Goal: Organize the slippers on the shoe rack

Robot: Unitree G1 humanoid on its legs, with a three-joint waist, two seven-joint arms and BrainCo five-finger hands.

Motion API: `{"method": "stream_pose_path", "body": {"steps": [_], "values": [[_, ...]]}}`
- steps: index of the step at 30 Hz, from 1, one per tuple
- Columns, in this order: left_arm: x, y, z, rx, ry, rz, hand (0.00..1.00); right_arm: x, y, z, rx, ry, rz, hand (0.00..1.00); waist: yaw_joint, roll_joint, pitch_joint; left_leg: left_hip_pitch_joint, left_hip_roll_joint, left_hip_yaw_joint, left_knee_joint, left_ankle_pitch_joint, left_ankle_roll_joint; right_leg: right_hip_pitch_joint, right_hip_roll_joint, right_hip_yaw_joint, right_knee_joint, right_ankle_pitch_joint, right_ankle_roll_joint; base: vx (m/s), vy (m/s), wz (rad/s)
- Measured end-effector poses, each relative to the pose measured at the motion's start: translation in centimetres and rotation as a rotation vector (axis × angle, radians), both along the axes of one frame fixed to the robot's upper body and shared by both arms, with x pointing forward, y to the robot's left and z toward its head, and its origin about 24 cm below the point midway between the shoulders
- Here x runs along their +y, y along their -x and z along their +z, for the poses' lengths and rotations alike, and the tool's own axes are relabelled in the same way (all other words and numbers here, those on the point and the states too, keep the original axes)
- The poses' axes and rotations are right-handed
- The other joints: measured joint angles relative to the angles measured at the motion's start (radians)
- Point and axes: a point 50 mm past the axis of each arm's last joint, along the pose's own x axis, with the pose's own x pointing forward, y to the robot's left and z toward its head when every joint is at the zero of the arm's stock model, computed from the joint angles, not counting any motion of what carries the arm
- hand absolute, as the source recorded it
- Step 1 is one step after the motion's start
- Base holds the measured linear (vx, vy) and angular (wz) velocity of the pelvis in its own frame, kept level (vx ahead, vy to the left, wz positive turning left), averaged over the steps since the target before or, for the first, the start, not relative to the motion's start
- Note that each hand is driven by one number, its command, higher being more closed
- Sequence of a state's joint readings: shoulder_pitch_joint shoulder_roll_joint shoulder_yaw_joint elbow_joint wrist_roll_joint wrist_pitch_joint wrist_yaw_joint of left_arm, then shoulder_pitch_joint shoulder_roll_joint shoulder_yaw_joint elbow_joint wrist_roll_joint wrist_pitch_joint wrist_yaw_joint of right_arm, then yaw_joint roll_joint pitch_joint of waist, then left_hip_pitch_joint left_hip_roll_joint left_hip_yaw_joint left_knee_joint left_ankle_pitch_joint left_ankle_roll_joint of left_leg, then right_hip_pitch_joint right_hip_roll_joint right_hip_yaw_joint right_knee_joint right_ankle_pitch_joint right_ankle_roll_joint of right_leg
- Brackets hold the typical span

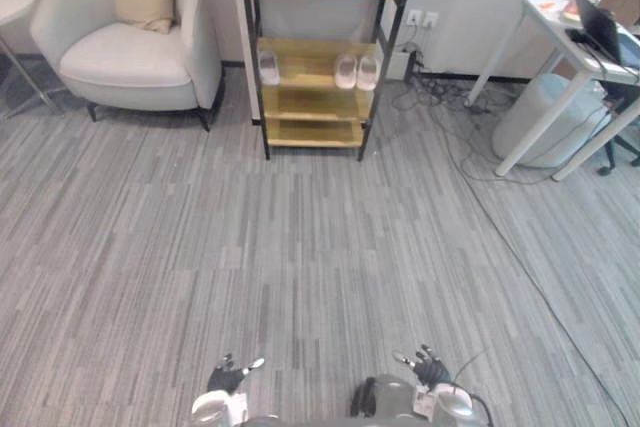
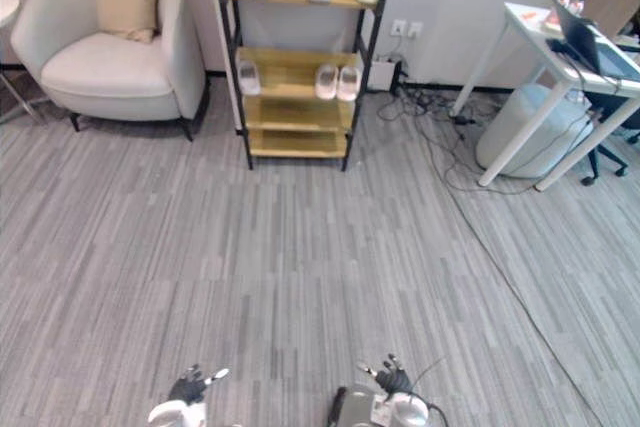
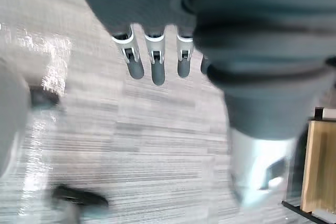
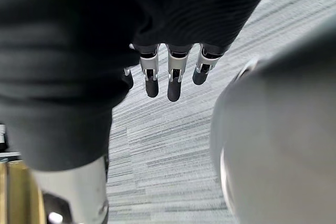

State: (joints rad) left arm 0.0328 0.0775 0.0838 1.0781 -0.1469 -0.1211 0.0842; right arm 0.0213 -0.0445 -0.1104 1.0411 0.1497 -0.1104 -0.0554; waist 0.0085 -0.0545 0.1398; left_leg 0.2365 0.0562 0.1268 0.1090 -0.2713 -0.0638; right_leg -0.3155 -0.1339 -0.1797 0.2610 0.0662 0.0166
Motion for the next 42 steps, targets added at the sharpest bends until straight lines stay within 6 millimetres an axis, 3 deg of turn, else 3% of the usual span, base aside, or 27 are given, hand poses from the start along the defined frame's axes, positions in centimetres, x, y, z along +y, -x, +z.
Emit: {"method": "stream_pose_path", "body": {"steps": [1,2,3,5,6,8,10,13,14,16,17,20,21,22,23,24,27,30,31,33,34,35,36,37,39,41,42], "values": [[-0.7,0.0,-0.2,0.006,0.022,0.011,0.0,-0.8,-0.4,0.2,-0.005,0.023,0.008,0.0,-0.001,0.044,0.003,0.019,0.039,-0.008,0.005,-0.008,-0.011,0.0,0.023,-0.026,0.057,-0.026,-0.007,0.52,-0.367,0.34],[-1.4,0.3,-0.3,0.013,0.044,0.018,0.0,-1.3,-0.3,0.2,0.0,0.037,0.006,0.0,-0.003,0.063,-0.007,-0.003,0.062,-0.031,0.065,-0.007,-0.013,0.007,0.036,-0.038,0.066,-0.09,-0.015,0.41,-0.286,0.14],[-1.7,0.3,-0.3,0.007,0.055,0.039,0.0,-1.4,-0.2,0.2,-0.001,0.039,0.001,0.0,-0.004,0.081,-0.007,-0.034,0.085,-0.051,0.155,-0.007,-0.014,0.025,0.053,-0.056,0.068,-0.111,-0.03,0.5,-0.363,0.18],[-1.4,0.2,-0.3,0.003,0.061,0.081,0.0,-1.6,-0.3,0.4,-0.009,0.048,0.007,0.0,-0.005,0.106,0.001,-0.163,0.149,-0.07,0.483,0.036,-0.042,0.096,0.102,-0.075,0.042,-0.159,-0.055,0.37,-0.267,0.01],[-1.4,0.2,-0.3,-0.002,0.06,0.085,0.0,-1.6,-0.3,0.3,-0.007,0.05,0.01,0.0,-0.002,0.106,0.009,-0.21,0.179,-0.074,0.607,0.074,-0.044,0.134,0.122,-0.072,0.022,-0.173,-0.068,0.41,-0.217,-0.06],[-1.1,-0.3,0.0,-0.031,0.054,0.083,0.0,-1.1,-0.2,0.2,-0.004,0.037,0.008,0.0,0.016,0.09,0.018,-0.311,0.211,-0.033,0.801,0.016,-0.046,0.262,0.153,-0.07,-0.04,-0.201,-0.092,0.46,-0.191,-0.13],[-1.0,-0.8,0.3,-0.055,0.049,0.069,0.0,-0.7,-0.1,0.2,-0.003,0.025,0.007,0.0,0.024,0.079,0.02,-0.399,0.189,0.04,0.771,-0.023,-0.027,0.344,0.152,-0.061,-0.113,-0.209,-0.09,0.35,-0.145,-0.09],[-1.4,-1.4,0.6,-0.076,0.049,0.033,0.0,-0.5,-0.1,0.1,0.002,0.019,0.005,0.0,0.044,0.083,0.02,-0.496,0.107,0.096,0.494,-0.015,0.005,0.413,0.139,-0.049,-0.184,-0.222,-0.069,0.35,-0.011,-0.09],[-1.5,-1.6,0.6,-0.079,0.048,0.025,0.0,-0.5,-0.1,0.1,0.001,0.016,0.004,0.0,0.053,0.08,0.021,-0.503,0.039,0.089,0.256,0.063,0.007,0.44,0.123,-0.045,-0.203,-0.232,-0.043,0.4,0.08,-0.14],[-1.3,-1.3,0.5,-0.069,0.041,0.022,0.0,-0.2,-0.2,0.1,0.002,0.011,0.007,0.0,0.086,0.066,0.002,-0.489,-0.024,0.052,0.108,0.268,0.035,0.465,0.101,0.004,-0.224,-0.251,-0.013,0.57,0.15,-0.46],[-0.8,-1.1,0.5,-0.06,0.029,0.019,0.0,0.4,-0.4,0.1,-0.004,-0.004,0.008,0.0,0.086,0.052,-0.009,-0.478,-0.048,0.058,0.108,0.299,0.086,0.469,0.077,0.018,-0.235,-0.257,0.002,0.69,0.159,-0.4],[-0.2,-1.2,0.5,-0.057,0.017,0.025,0.0,1.7,-0.7,0.1,-0.01,-0.032,0.033,0.0,0.092,0.02,-0.005,-0.473,-0.047,0.106,0.196,0.257,0.113,0.477,0.047,0.06,-0.18,-0.229,0.047,0.49,0.108,-0.26],[-0.2,-1.1,0.5,-0.05,0.011,0.012,0.0,2.2,-0.5,0.0,-0.008,-0.043,0.035,0.0,0.095,0.015,-0.014,-0.422,-0.047,0.121,0.181,0.229,0.117,0.446,0.043,0.08,-0.054,-0.23,0.047,0.44,0.138,-0.31],[-0.4,-0.9,0.4,-0.037,0.011,-0.019,0.0,2.3,-0.3,-0.1,-0.004,-0.047,0.04,0.0,0.09,0.017,-0.02,-0.367,-0.047,0.115,0.152,0.197,0.115,0.378,0.039,0.081,0.144,-0.234,0.071,0.52,0.159,-0.22],[-0.5,-1.0,0.3,-0.031,0.008,-0.051,0.0,2.3,-0.1,-0.2,0.003,-0.046,0.044,0.0,0.083,0.018,-0.017,-0.314,-0.051,0.105,0.124,0.163,0.115,0.301,0.019,0.074,0.347,-0.214,0.126,0.51,0.134,0.03],[-0.1,-1.0,0.3,-0.018,-0.008,-0.078,0.0,2.3,-0.2,-0.1,-0.001,-0.038,0.062,0.0,0.071,0.001,-0.007,-0.241,-0.075,0.094,0.103,0.134,0.115,0.206,-0.033,0.061,0.6,-0.219,0.142,0.43,0.073,0.23],[-0.4,-0.6,0.1,0.01,-0.001,-0.087,0.0,1.8,-0.6,0.2,-0.022,-0.022,0.065,0.0,0.041,0.012,0.003,-0.093,-0.073,0.047,0.041,0.123,0.119,0.155,-0.068,-0.035,0.665,-0.312,0.066,0.39,0.007,0.48],[-0.7,-0.7,0.0,0.011,0.006,-0.098,0.0,1.6,-0.9,0.3,-0.036,-0.021,0.059,0.0,0.026,0.013,0.004,-0.033,-0.042,-0.004,0.005,0.122,0.118,0.086,-0.054,-0.104,0.451,-0.334,0.038,0.4,-0.088,0.67],[-0.8,-0.7,0.0,0.01,0.009,-0.098,0.0,1.4,-1.0,0.4,-0.042,-0.02,0.048,0.0,0.023,0.015,0.005,-0.014,-0.029,-0.021,-0.007,0.117,0.109,0.057,-0.036,-0.106,0.31,-0.304,0.033,0.41,-0.169,0.82],[-0.7,-0.8,0.1,0.007,0.003,-0.097,0.0,1.2,-1.0,0.3,-0.036,-0.017,0.045,0.0,0.022,0.013,0.004,0.009,-0.013,-0.048,-0.011,0.082,0.055,0.042,0.012,-0.053,0.054,-0.161,0.019,0.5,-0.259,0.62],[0.0,-0.4,0.0,0.018,-0.012,-0.094,0.0,1.3,-0.5,0.0,-0.011,-0.024,0.047,0.0,0.022,-0.011,-0.005,0.022,-0.027,-0.073,-0.008,0.054,0.019,0.037,0.024,-0.015,-0.06,-0.001,-0.015,0.49,-0.309,0.41],[-0.1,0.0,-0.2,0.039,-0.005,-0.078,0.0,0.7,-0.8,0.2,-0.018,-0.008,0.05,0.0,0.018,0.012,0.002,0.052,-0.008,-0.098,0.001,0.022,0.008,0.037,0.039,-0.014,-0.013,0.022,-0.024,0.47,-0.268,0.23],[-1.0,0.4,-0.5,0.051,0.022,-0.073,0.0,-0.1,-1.1,0.3,-0.017,0.013,0.049,0.0,0.019,0.054,-0.002,0.059,0.026,-0.1,0.017,0.018,0.005,0.038,0.066,-0.031,0.019,0.008,-0.041,0.51,-0.261,-0.01],[-2.0,1.2,-0.8,0.07,0.056,-0.051,0.0,-0.9,-0.6,0.2,0.001,0.031,0.044,0.0,0.017,0.087,-0.019,0.041,0.055,-0.11,0.077,0.019,0.003,0.051,0.092,-0.039,0.023,-0.057,-0.044,0.49,-0.224,-0.12],[-2.1,1.2,-0.8,0.067,0.067,-0.029,0.0,-1.2,-0.5,0.2,0.005,0.038,0.041,0.0,0.015,0.102,-0.02,-0.002,0.075,-0.119,0.187,0.028,-0.013,0.083,0.116,-0.053,0.004,-0.081,-0.051,0.36,-0.2,0.06],[-1.7,0.9,-0.7,0.049,0.063,-0.003,0.0,-1.3,0.3,-0.1,0.029,0.043,0.037,0.0,0.019,0.092,-0.01,-0.135,0.123,-0.125,0.541,0.084,-0.081,0.181,0.141,-0.06,-0.054,-0.123,-0.075,0.39,-0.196,0.23],[-1.4,0.6,-0.5,0.032,0.056,0.005,0.0,-1.3,0.4,-0.1,0.029,0.045,0.038,0.0,0.025,0.095,-0.003,-0.194,0.153,-0.091,0.687,0.06,-0.081,0.239,0.148,-0.069,-0.069,-0.14,-0.084,0.33,-0.119,0.16]]}}
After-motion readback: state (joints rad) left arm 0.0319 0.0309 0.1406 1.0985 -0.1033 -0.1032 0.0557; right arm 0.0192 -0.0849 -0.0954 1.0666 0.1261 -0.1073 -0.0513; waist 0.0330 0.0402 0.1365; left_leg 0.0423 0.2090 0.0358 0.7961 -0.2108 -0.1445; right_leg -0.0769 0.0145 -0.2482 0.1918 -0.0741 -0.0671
